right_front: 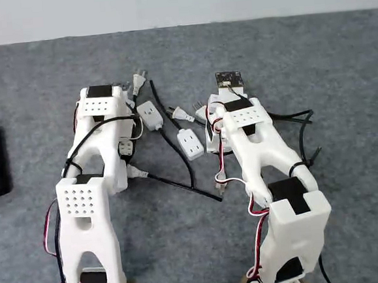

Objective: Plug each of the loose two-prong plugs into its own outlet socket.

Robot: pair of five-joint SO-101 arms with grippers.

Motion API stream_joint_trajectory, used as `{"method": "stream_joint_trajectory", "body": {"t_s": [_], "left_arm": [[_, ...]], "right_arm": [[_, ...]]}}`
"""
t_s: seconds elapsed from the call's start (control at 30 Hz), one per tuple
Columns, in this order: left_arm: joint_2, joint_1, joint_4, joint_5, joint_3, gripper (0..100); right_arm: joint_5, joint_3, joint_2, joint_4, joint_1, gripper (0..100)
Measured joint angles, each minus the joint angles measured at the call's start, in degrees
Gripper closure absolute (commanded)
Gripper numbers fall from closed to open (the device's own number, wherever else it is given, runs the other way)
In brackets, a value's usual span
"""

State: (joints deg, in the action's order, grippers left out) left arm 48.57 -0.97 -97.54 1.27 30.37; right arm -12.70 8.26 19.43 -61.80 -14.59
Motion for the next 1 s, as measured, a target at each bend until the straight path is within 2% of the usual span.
{"method": "stream_joint_trajectory", "body": {"t_s": [0.13, 0.23, 0.33, 0.5, 0.57, 0.87, 1.0], "left_arm": [[-2.9, 0.8, 3.2, -8.4, -3.6, 98], [-4.1, 1.9, 4.6, -10.7, -5.0, 98], [-4.1, 2.3, 6.1, -10.2, -5.1, 98], [-5.4, 2.2, 10.5, -7.2, -7.9, 79], [-5.8, 2.1, 11.1, -6.7, -8.0, 75], [-6.5, 2.2, 11.3, -5.6, -8.1, 75], [-12.7, 0.5, 11.3, -6.1, -9.4, 75]], "right_arm": [[0.0, 0.0, 0.0, -0.1, 0.0, 97.0], [0.2, 0.0, 0.0, -0.1, 0.0, 96.9], [0.2, 0.0, 0.1, -0.1, 0.0, 96.9], [0.2, 0.0, 0.1, -0.1, 0.0, 96.8], [0.4, 0.0, 0.1, -0.1, 0.0, 96.9], [1.4, 0.0, 0.0, -0.1, 0.0, 97.0], [1.6, 0.0, -0.5, -0.1, 0.0, 97.0]]}}
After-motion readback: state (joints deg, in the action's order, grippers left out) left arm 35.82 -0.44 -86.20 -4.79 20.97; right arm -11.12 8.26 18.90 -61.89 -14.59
